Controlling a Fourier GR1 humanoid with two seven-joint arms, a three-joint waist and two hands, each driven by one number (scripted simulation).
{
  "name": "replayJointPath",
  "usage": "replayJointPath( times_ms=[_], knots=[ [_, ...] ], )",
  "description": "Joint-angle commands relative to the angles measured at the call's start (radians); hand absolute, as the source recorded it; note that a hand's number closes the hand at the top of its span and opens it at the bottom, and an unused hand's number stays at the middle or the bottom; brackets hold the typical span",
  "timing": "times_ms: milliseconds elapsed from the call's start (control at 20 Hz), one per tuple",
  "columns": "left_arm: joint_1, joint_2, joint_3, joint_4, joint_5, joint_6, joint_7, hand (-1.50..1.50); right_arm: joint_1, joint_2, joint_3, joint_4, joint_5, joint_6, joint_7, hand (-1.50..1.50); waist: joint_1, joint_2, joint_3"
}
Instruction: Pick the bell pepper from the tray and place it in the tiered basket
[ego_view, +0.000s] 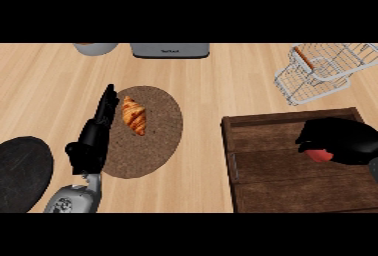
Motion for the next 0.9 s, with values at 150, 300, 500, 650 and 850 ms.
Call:
replayJointPath(
  times_ms=[150,300,500,650,850],
  knots=[
    [-0.032,-0.004,0.018,0.053,-0.009,-0.005,-0.025,0.00,0.036,0.045,-0.004,-0.028,-0.008,-0.206,-0.101,1.50,-0.007,0.000,0.001],
    [-0.040,-0.007,0.010,0.004,-0.003,-0.017,0.034,0.00,0.000,0.094,-0.014,0.073,-0.013,-0.270,-0.110,1.50,0.003,0.001,0.001],
    [0.039,-0.008,0.002,-0.015,-0.011,-0.016,-0.016,0.00,0.051,0.108,-0.060,0.027,0.020,-0.142,0.179,1.50,-0.004,-0.004,0.000],
    [-0.005,-0.018,0.032,0.035,-0.018,0.021,-0.013,0.00,0.070,0.105,-0.128,0.090,0.079,-0.038,0.467,1.50,-0.036,-0.004,-0.004],
    [0.031,-0.008,0.022,0.021,-0.008,-0.004,-0.032,0.00,0.102,0.216,-0.145,0.003,0.118,0.039,0.759,1.50,-0.033,-0.012,-0.004]
  ],
)
